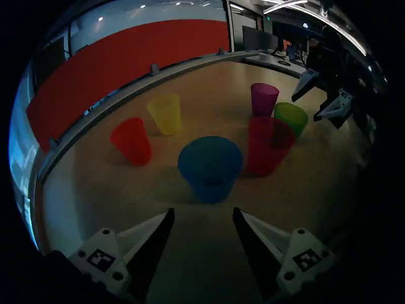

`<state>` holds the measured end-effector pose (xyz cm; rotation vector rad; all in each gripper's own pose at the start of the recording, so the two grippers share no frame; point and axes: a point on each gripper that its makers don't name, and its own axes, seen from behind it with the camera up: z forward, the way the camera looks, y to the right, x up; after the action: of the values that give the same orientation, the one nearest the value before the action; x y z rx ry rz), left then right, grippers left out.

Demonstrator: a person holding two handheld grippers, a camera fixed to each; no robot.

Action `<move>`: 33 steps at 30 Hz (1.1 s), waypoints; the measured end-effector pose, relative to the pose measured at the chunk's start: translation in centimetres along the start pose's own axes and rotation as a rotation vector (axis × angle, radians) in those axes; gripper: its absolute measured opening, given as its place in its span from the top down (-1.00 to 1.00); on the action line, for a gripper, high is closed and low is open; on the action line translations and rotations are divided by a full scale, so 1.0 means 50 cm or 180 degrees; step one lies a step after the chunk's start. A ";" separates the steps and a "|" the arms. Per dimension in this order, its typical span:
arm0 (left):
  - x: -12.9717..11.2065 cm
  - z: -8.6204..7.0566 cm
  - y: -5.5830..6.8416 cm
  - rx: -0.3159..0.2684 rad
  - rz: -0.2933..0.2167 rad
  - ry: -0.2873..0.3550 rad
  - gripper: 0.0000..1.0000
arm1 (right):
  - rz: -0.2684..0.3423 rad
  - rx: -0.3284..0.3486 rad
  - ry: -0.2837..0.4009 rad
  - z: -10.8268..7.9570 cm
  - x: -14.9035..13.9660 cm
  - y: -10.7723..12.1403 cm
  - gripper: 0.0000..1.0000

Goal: Pour water

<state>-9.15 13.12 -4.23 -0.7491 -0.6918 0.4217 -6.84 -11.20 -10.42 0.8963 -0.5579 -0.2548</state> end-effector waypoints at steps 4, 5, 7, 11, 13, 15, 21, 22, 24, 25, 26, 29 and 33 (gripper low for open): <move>-0.006 -0.013 -0.010 0.0084 -0.0043 0.0022 -0.69 | 0.0003 -0.0089 0.0002 -0.007 -0.003 0.006 -0.94; -0.008 -0.015 -0.014 0.0112 -0.0061 0.0028 -0.70 | 0.0012 -0.0119 0.0000 -0.009 -0.004 0.009 -0.95; -0.010 -0.020 -0.024 0.0181 -0.0082 0.0058 -0.69 | 0.0044 -0.0181 -0.0002 -0.012 -0.007 0.016 -0.94; -0.010 -0.032 -0.043 0.0327 -0.0124 0.0162 -0.70 | 0.0132 -0.0337 0.0016 -0.020 -0.010 0.036 -0.95; -0.008 -0.037 -0.050 0.0380 -0.0155 0.0219 -0.70 | 0.0179 -0.0412 0.0032 -0.024 -0.009 0.047 -0.94; -0.007 -0.042 -0.057 0.0432 -0.0192 0.0274 -0.69 | 0.0226 -0.0492 0.0047 -0.028 -0.008 0.058 -0.95; -0.007 -0.059 -0.085 0.0610 -0.0287 0.0414 -0.70 | 0.0341 -0.0739 0.0095 -0.037 -0.005 0.092 -0.94; -0.005 -0.064 -0.089 0.0642 -0.0298 0.0445 -0.70 | 0.0364 -0.0766 0.0110 -0.037 -0.004 0.094 -0.95; -0.001 -0.073 -0.097 0.0709 -0.0326 0.0509 -0.70 | 0.0415 -0.0828 0.0145 -0.039 -0.001 0.100 -0.95; 0.000 -0.077 -0.101 0.0737 -0.0345 0.0538 -0.70 | 0.0441 -0.0865 0.0165 -0.040 0.001 0.104 -0.95; 0.002 -0.081 -0.105 0.0770 -0.0367 0.0570 -0.70 | 0.0471 -0.0905 0.0188 -0.041 0.003 0.107 -0.95; 0.007 -0.095 -0.122 0.0879 -0.0446 0.0662 -0.70 | 0.0555 -0.1053 0.0240 -0.045 0.005 0.123 -0.95; 0.015 -0.110 -0.141 0.1018 -0.0551 0.0814 -0.70 | 0.0705 -0.1287 0.0351 -0.054 0.011 0.149 -0.95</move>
<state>-4.01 6.23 -1.63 -0.4262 -0.4306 0.2633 -5.05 -5.11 -5.62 0.4494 -0.4762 -0.1093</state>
